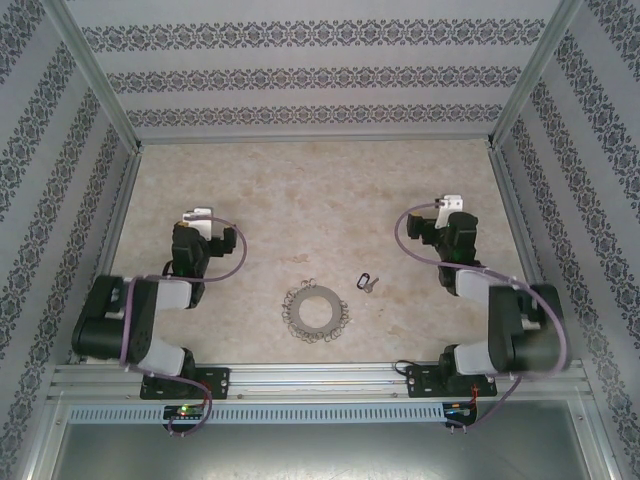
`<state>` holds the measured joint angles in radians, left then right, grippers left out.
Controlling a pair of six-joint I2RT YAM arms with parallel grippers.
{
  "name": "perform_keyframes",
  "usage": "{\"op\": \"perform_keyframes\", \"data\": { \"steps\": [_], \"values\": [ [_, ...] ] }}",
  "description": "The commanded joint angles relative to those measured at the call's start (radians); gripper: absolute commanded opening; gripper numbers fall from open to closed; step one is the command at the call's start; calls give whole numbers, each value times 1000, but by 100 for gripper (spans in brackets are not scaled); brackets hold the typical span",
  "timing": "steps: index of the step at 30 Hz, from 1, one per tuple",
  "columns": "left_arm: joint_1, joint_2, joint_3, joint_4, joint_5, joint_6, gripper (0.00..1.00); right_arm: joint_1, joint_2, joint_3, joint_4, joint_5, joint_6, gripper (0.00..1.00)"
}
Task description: Put the keys on the keyring
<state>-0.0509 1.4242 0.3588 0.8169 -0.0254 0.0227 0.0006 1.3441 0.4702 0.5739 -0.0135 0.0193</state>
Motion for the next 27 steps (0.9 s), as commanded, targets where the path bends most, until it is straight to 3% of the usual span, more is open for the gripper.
{"op": "perform_keyframes", "data": {
  "steps": [1,4,7,9,11,14,16,19,22,25,27],
  "values": [
    [-15,-140,115,-292,-30,-42,100,48,-173,86,-240,72,-25,98],
    [-46,-190,186,-440,-3,-143,100,77,-267,157,-491,96,135,98],
    [-60,-235,255,-597,140,-328,100,131,-323,185,-674,-1,231,98],
    [-68,-250,291,-680,276,-466,100,206,-366,174,-757,-27,266,98],
    [-81,-269,299,-707,452,-524,100,314,-406,175,-863,-35,290,98],
    [-109,-347,247,-676,580,-615,100,461,-438,199,-1019,-63,332,98],
    [-146,-388,220,-699,615,-637,100,529,-455,209,-1092,-93,372,98],
    [-217,-397,241,-817,656,-560,100,593,-464,211,-1134,-162,410,98],
    [-291,-378,290,-953,591,-469,100,638,-423,220,-1146,-219,415,96],
    [-325,-352,280,-920,595,-478,96,680,-312,274,-1181,-234,368,91],
    [-336,-349,253,-856,605,-496,93,696,-225,319,-1203,-233,322,81]
  ]
}}
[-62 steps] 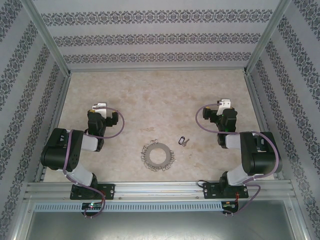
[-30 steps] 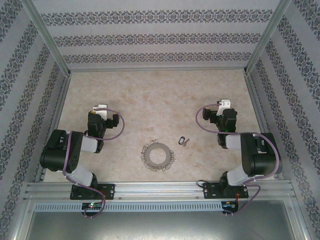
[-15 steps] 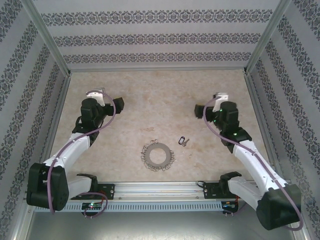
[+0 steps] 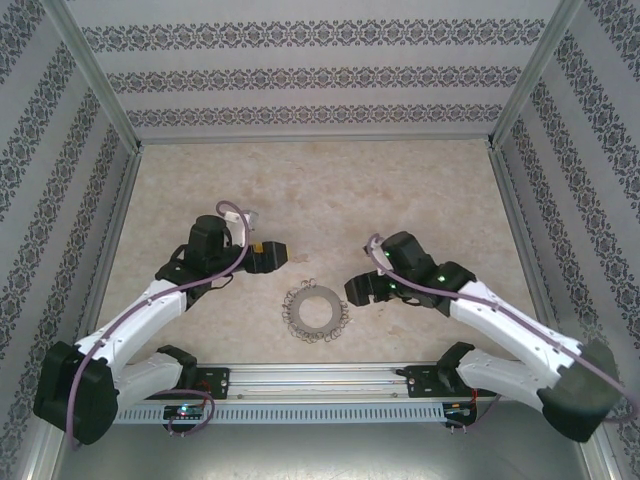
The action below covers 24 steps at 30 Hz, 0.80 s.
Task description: Put the keys on the keyring
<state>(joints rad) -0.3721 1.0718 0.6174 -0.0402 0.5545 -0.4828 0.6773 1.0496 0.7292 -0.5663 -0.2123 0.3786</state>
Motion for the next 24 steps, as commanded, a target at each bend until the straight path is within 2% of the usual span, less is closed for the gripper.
{"op": "perform_keyframes", "data": {
  "steps": [1,5,14,24],
  "values": [
    [-18,5,-20,32,34,4,91,26,122,94,-83,-35,-71,75],
    [-22,-8,-44,63,43,8,87,35,276,207,-178,-37,-159,63],
    [-31,-67,-103,97,-16,24,82,59,514,343,-271,-107,-246,56],
    [-31,-28,-115,149,-37,34,80,51,615,365,-284,-105,-277,44]
  ]
}}
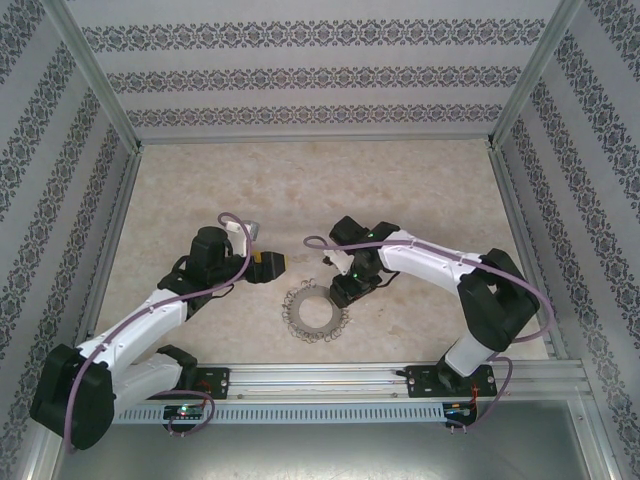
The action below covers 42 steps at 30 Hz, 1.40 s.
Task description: Put the keys on the keyring
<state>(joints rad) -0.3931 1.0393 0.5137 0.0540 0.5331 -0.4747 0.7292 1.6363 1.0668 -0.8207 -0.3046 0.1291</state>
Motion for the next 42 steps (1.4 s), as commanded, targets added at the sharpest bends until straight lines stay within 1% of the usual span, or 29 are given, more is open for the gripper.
{"op": "perform_keyframes", "data": {
  "steps": [1,4,9,18,42],
  "values": [
    [-10,1,-11,53,-21,29,80,-1,35,30,-26,-13,-30,43],
    [-11,-15,-14,49,-34,37,80,-5,58,41,-18,-13,-37,38],
    [-11,-31,-16,48,-35,39,80,-11,85,44,-1,-7,-45,33],
    [-11,-38,-12,46,-33,44,80,-24,100,27,25,-8,-46,27],
    [-11,-45,-10,46,-33,46,80,-32,143,7,41,-17,-57,28]
  ]
}}
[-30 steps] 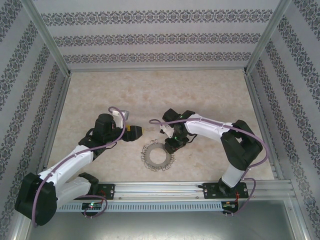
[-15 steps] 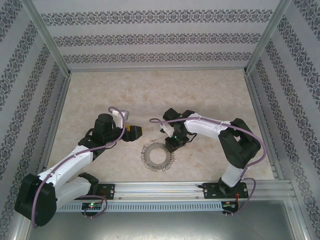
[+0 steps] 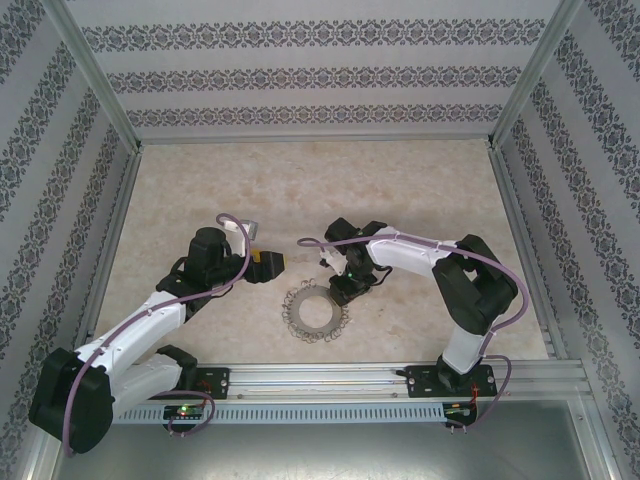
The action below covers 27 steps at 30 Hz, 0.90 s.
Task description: Put the keys on the keyring
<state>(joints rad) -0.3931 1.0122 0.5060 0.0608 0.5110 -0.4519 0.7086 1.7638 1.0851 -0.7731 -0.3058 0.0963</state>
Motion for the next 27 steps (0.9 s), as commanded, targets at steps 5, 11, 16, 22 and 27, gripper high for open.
{"op": "perform_keyframes", "data": {
  "steps": [5,11,16,22,27],
  "values": [
    [-10,-17,-3,41,-12,24,80,-15,21,-13,-12,-15,-30,27],
    [-11,-19,-4,37,-16,26,80,-15,19,-18,-20,-22,-33,24],
    [-10,-22,-4,37,-18,28,80,-9,23,-21,-29,-34,-41,24],
    [-10,-23,-4,34,-20,32,80,-9,17,-26,-20,-41,-38,22],
    [-11,-23,-2,31,-20,31,80,-9,9,-34,-23,-31,-40,18]
  ]
}}
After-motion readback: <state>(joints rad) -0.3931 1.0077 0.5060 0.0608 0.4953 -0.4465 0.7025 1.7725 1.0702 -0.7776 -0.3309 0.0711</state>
